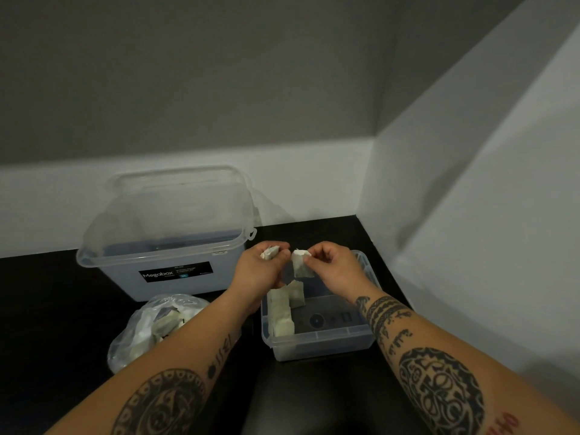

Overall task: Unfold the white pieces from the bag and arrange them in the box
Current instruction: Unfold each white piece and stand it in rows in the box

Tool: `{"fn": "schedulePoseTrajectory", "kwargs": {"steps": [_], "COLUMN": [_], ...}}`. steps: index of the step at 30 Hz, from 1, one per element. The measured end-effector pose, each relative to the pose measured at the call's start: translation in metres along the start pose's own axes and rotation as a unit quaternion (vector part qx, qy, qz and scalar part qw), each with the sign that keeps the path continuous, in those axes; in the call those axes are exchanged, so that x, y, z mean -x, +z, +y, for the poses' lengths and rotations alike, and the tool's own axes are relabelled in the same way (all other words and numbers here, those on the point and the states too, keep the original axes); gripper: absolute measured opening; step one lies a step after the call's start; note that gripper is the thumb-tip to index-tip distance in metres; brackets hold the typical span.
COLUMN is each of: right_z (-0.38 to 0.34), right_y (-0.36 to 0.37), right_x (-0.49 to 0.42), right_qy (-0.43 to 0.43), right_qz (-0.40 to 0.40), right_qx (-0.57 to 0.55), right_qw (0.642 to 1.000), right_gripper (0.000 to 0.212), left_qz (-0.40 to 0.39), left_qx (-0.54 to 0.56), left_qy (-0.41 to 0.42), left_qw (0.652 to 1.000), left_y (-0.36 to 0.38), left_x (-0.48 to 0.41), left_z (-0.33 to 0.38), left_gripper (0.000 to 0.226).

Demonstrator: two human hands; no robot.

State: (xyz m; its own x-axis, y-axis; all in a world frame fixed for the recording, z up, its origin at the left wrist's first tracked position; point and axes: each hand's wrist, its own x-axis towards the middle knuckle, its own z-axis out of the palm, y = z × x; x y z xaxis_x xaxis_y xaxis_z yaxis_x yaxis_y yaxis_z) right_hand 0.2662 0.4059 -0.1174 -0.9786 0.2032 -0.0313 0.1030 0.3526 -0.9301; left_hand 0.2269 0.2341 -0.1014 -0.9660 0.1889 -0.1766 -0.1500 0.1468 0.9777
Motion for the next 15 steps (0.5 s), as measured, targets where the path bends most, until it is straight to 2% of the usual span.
{"fn": "schedulePoseTrajectory", "kwargs": {"steps": [3,6,10,15], "right_z": [0.014,0.027,0.032,0.035], "right_y": [0.001,0.008,0.021,0.033], "right_x": [-0.001,0.000,-0.006,-0.013], "right_qy": [0.075,0.127,0.177,0.198], "right_qz": [-0.040,-0.062,-0.042,-0.067], "right_qx": [0.098,0.142,0.151,0.202], "right_qw": [0.991,0.980,0.972,0.957], "right_gripper": [0.005,0.004,0.004,0.007], "left_qz": [0.066,0.076,0.086,0.091], "left_qx": [-0.106,-0.224,-0.276,-0.305], "left_qy": [0.039,0.067,0.067,0.076], "left_qw": [0.991,0.969,0.955,0.945], "left_y": [-0.009,-0.015,-0.015,-0.017], "left_x": [-0.007,-0.011,-0.014,-0.018], "left_z": [-0.004,-0.012,-0.023,-0.032], "left_gripper": [0.014,0.019,0.024,0.026]}}
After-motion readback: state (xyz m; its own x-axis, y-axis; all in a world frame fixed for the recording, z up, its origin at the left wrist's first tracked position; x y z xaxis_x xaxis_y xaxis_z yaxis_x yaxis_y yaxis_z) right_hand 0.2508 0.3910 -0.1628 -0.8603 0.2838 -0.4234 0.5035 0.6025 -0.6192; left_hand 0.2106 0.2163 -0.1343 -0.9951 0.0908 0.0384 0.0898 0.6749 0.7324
